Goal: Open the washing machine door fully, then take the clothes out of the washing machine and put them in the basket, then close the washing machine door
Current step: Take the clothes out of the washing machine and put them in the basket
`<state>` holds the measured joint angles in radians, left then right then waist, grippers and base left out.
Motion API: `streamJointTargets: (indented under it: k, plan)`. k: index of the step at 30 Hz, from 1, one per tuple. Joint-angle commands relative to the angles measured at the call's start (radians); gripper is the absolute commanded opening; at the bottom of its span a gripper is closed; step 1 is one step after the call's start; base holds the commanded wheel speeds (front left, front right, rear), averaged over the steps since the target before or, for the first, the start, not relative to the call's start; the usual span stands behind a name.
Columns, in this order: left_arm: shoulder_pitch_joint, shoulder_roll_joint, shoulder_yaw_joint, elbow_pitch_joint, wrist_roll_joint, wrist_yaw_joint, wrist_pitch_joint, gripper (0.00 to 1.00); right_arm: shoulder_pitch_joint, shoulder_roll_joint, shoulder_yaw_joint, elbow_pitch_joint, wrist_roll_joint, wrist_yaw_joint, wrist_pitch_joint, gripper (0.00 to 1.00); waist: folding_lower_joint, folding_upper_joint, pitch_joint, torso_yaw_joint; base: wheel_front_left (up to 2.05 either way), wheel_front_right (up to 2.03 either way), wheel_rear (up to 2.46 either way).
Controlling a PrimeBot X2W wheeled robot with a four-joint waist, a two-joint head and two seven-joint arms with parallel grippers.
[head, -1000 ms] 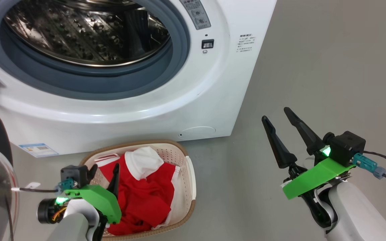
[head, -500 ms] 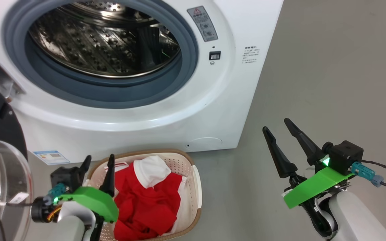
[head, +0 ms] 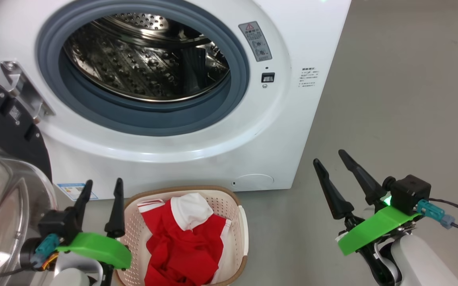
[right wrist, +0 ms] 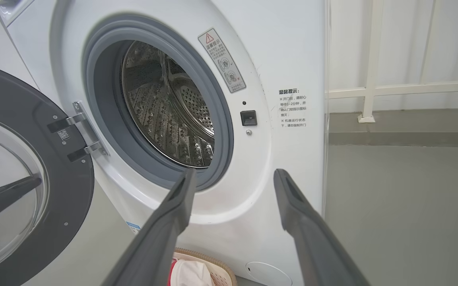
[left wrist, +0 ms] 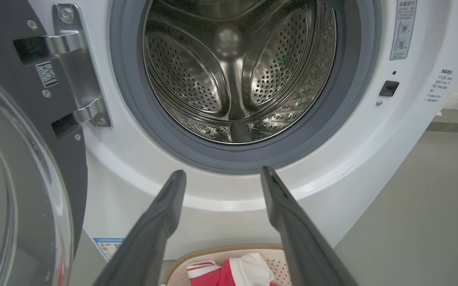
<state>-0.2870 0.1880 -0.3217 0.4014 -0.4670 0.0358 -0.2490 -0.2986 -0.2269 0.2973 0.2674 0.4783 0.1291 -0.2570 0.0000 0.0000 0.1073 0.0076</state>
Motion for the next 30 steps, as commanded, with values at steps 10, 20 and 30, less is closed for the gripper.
streamJointTargets:
  k: [10,20,30]
  plan:
    - [0.067,0.070,0.073,-0.191,-0.002,0.054,0.012,1.00,0.014,-0.012,0.023,-0.026,0.011,0.002,-0.005,1.00,0.0000,0.0000,-0.013,-0.001,0.00,0.00,0.00]
    - [0.111,0.080,0.087,-0.267,-0.005,0.097,0.024,1.00,0.015,-0.014,0.009,-0.035,0.006,0.002,-0.005,1.00,0.0000,0.0000,-0.006,-0.008,0.00,0.00,0.00]
    - [0.122,0.084,0.091,-0.281,-0.008,0.114,0.024,1.00,0.014,-0.017,0.002,-0.037,-0.002,0.002,-0.005,1.00,0.0000,0.0000,-0.004,-0.006,0.00,0.00,0.00]
